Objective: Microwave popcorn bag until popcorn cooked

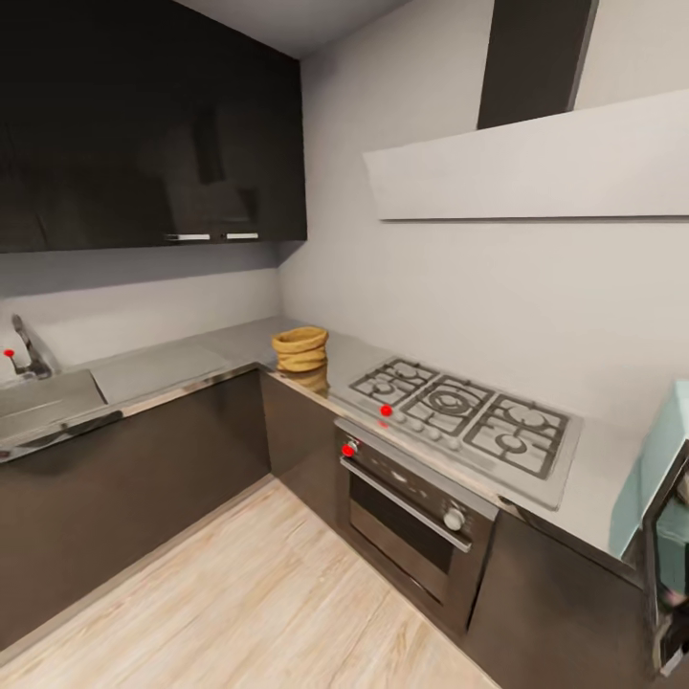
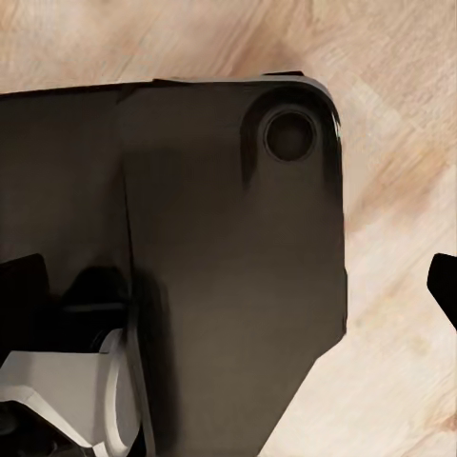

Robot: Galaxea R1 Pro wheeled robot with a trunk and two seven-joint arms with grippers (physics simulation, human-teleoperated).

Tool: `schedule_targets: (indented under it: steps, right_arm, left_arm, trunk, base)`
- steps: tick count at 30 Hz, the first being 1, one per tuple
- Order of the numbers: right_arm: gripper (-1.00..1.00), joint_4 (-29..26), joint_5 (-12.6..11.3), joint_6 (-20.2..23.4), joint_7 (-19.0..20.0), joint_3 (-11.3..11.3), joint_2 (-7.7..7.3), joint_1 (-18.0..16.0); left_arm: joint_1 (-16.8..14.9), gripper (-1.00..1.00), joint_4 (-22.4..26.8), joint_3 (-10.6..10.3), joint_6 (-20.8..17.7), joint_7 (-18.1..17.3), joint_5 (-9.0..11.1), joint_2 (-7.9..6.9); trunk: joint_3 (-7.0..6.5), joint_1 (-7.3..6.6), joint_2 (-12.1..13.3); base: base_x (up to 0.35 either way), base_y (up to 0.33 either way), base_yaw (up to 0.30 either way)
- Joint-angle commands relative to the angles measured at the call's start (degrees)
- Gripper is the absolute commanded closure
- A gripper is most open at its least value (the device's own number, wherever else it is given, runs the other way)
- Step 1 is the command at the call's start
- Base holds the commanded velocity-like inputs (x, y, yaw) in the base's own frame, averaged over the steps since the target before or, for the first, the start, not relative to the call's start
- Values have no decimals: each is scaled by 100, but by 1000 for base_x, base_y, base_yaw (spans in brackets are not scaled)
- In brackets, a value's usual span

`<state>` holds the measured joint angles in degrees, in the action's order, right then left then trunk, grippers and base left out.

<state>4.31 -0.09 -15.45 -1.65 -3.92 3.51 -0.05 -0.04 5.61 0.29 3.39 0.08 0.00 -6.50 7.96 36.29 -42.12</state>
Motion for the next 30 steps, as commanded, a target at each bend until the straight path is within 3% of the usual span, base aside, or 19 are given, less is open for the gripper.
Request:
schedule_targets:
  steps: [1, 19, 20, 22, 23, 26, 28, 30]
  right_arm:
    - [-100, 9, 0, -37, -9, -38, 1, -4]
    - [-100, 8, -1, -37, -18, -46, 1, -4]
    - [-100, 6, -5, -35, -43, -98, 1, -4]
    - [-100, 8, -7, -27, -243, -415, -28, -4]
    - [-100, 8, -8, -27, -474, -579, -68, -4]
    - [-100, 8, -2, -28, -933, -728, -239, -4]
    - [-100, 8, -2, -28, -954, -757, -545, -4]
    - [-100, 8, -6, -25, -722, -770, -881, -4]
  left_arm:
    - [1, -100, 2, 3, 13, 1, 0, 0]
    - [-1, -100, 2, -1, 10, -2, 0, 8]
    - [-3, -100, 2, -2, 7, -10, 0, 8]
    - [-3, -100, 2, -2, 5, -21, 0, 9]
    - [-1, -100, 2, -2, 5, -23, 0, 9]
    - [-4, -100, 2, -2, 4, -25, 0, 3]
    - [-3, -100, 2, -2, -2, -27, 0, 1]
    - [-4, -100, 2, -2, -13, -32, 0, 0]
  trunk:
    - [6, 4, -5]
    - [6, 4, -5]
    - [6, 4, -5]
    - [6, 4, -5]
    - [6, 4, -5]
    - [6, 4, -5]
    - [6, 4, -5]
    - [6, 4, -5]
  base:
    - [210, 277, 0]
    - [144, 296, -66]
    - [5, 312, -9]
    - [2, 312, -4]
    - [1, 312, -1]
    - [0, 312, 0]
    - [0, 312, 0]
    - [0, 312, 0]
